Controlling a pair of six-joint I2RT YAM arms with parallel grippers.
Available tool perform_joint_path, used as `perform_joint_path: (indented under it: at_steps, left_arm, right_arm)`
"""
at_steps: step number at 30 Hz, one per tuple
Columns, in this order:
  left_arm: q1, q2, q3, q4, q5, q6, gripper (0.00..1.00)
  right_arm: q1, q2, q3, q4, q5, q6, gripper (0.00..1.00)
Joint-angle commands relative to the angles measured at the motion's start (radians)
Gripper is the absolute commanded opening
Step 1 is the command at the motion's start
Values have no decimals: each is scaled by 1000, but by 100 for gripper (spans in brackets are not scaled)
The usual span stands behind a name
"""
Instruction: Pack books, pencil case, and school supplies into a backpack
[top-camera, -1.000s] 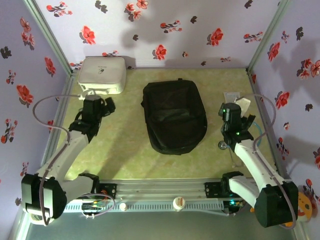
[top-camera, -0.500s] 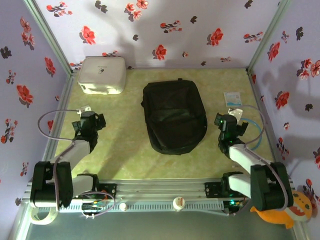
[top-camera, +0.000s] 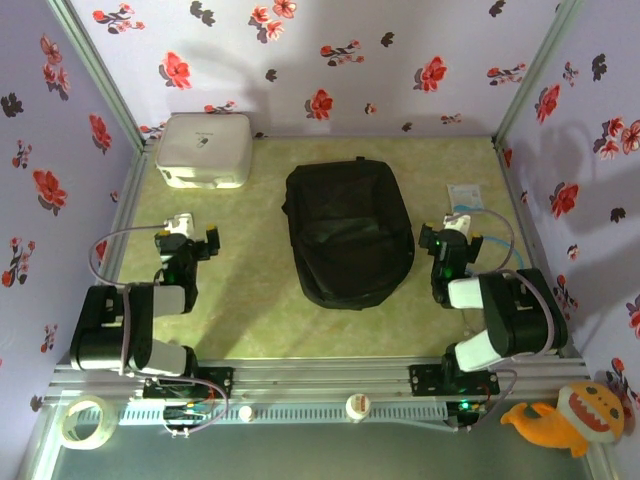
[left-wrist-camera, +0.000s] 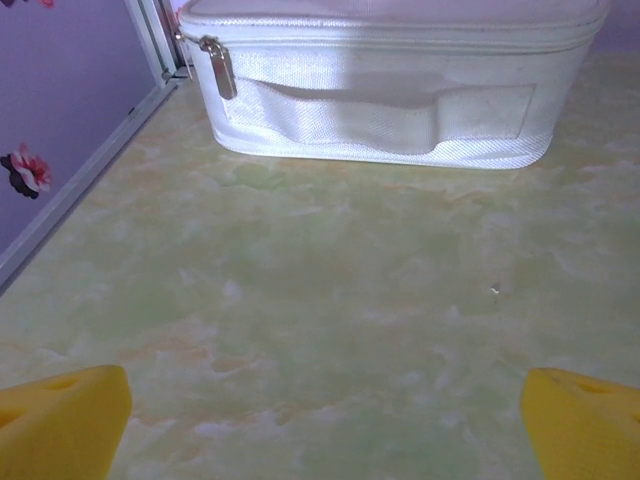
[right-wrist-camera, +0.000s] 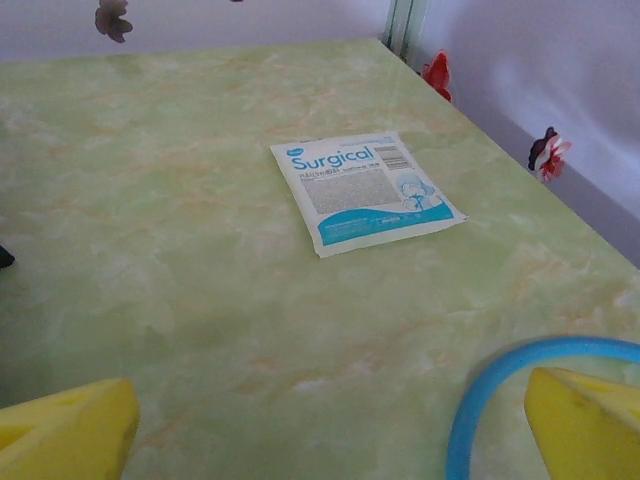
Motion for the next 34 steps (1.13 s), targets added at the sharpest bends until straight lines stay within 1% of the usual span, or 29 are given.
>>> perform_joint_path:
  at_steps: [1,3,5,6,9,11,14,16,26,34]
  left_arm:
    - [18,70,9,140,55,24,99]
    - [21,113,9,173,53,23,100]
    - [26,101,9,135,52,11,100]
    - [28,109,9,144,49,11,100]
    - [28,107,59,98,33,7,100]
    - [28,106,95,25,-26,-25,100]
    - [26,108,90,36,-28,-23,100]
    - [25,108,90,37,-27,-22,100]
    - [8,111,104,16,-22,-6,100]
    - [12,111,106,10,-16,-6,100]
  right_arm:
    - [-16,1,22,73,-16,-4,99]
    - [-27,9,26,73,-34,4,99]
    - [-37,16,28,73,-58,11,99]
    - [-39,29,23,87,-71,8,99]
    - [-38,94,12,191,-77,-10,99]
    - [-38,60,27,111,-64,7,99]
    - [-40,84,43,111,-9,27,99]
    - [-60,69,60,50,-27,53,99]
    - [-73,73,61,50,-39,61,99]
    - [-73,71,61,52,-39,61,99]
